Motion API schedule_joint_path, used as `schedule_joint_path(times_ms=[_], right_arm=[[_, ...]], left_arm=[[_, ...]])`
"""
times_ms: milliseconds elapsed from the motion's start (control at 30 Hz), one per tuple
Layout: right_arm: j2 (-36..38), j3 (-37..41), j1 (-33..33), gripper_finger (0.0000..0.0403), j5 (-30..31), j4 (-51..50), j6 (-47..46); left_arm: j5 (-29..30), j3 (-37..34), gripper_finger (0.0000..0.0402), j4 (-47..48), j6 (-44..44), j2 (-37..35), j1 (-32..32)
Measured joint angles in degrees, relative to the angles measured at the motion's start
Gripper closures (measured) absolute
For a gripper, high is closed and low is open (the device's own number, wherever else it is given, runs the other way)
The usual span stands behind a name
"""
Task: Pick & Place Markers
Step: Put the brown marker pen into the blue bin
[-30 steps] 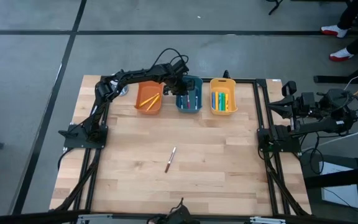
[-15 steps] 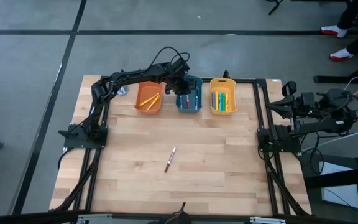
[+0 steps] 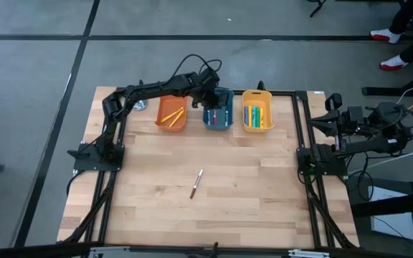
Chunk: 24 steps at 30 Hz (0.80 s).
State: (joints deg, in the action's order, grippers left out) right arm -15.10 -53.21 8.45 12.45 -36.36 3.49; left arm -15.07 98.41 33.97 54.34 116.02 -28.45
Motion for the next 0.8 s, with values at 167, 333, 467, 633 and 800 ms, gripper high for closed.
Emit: schedule_joint_path(times_ms=[167,333,467,633,800], right_arm=[[0.0,0.0,0.0,0.0382,0.0,0.0,0.0],[0.0,0.0,0.0,0.0382,0.0,0.0,0.0],[0.0,0.0,0.0,0.0382,0.0,0.0,0.0],[0.0,0.0,0.0,0.0382,0.0,0.0,0.0],[0.0,0.0,0.0,0.0382,0.0,0.0,0.0]], left_arm=[[0.0,0.0,0.0400,0.1,-3.5,-2.3,2.0],[0.8,0.0,0.0400,0.1,-6.2,-5.6,4.5],[2.5,0.0,0.0400,0.0,-8.1,-8.4,6.8],[3.5,0.0,0.0400,0.1,-10.1,-11.2,9.9],[4.7,0.0,0.0399,0.1,-12.1,-13.0,12.8]])
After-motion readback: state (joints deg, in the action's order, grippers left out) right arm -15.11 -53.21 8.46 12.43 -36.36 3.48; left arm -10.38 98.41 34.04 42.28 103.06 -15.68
